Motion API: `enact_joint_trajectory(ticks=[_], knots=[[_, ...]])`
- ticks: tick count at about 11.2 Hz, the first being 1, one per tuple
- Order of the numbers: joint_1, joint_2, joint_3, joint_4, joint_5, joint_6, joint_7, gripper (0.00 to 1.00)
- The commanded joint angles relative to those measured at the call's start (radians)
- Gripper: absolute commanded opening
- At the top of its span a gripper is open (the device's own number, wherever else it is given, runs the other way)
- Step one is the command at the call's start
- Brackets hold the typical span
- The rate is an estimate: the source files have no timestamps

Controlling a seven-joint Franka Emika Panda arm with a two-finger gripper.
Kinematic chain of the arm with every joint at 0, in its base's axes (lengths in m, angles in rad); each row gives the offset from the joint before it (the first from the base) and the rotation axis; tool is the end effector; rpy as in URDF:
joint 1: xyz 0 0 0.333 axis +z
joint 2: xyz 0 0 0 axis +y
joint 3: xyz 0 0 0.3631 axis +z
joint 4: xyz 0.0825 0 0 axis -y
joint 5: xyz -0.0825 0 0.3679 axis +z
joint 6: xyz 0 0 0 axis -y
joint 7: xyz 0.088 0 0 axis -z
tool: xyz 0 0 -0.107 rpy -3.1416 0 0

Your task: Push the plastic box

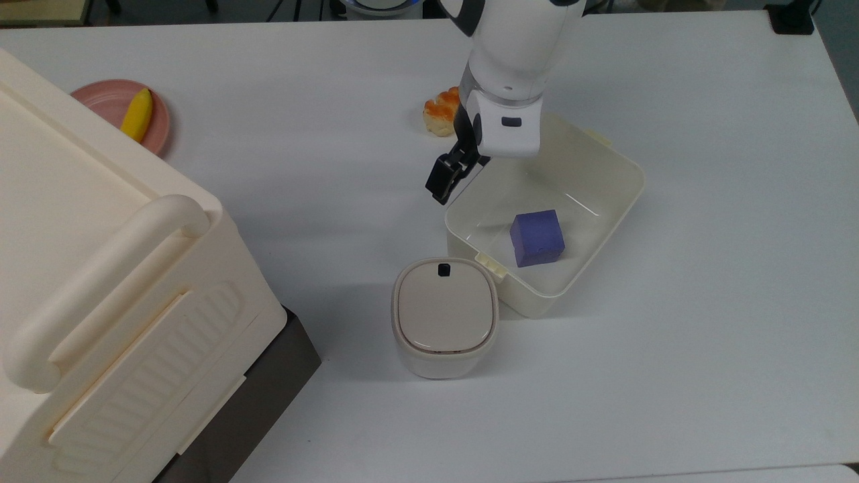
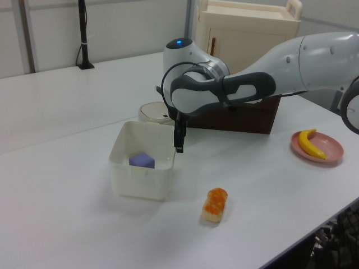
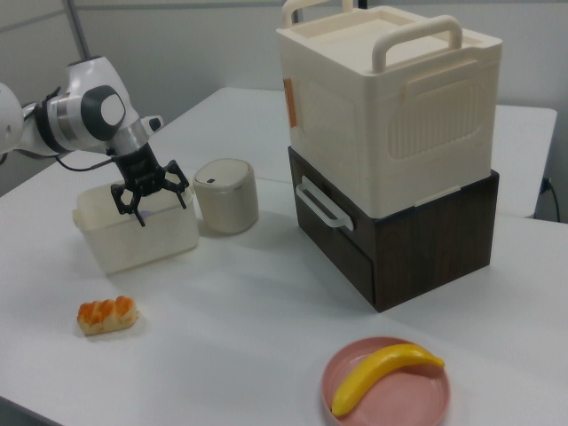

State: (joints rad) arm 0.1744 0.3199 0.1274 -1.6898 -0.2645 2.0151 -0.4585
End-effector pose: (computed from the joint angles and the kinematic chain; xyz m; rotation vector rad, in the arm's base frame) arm 0.6276 0.1693 0.4663 2.6702 1.2356 -0.0092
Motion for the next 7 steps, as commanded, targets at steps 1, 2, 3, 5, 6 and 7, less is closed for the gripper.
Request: enact_joint_trajectory(ticks=[1, 2, 3, 5, 6, 7], knots=[[-0.058, -0.157, -0.003, -0.03, -0.005, -0.057, 0.125, 1.0], [-0.09, -0.21, -0.003, -0.024, -0.002, -0.109, 0.171, 1.0], [-0.123, -0.264, -0.003, -0.019, 0.01, -0.168, 0.211, 1.0], [-0.202, -0.352, -0.011, -0.002, 0.103, -0.261, 0.315, 1.0], [-0.235, -0.367, -0.014, 0.031, 0.146, -0.307, 0.396, 1.0], [-0.254, -0.367, -0.018, 0.076, 0.171, -0.337, 0.505, 1.0]])
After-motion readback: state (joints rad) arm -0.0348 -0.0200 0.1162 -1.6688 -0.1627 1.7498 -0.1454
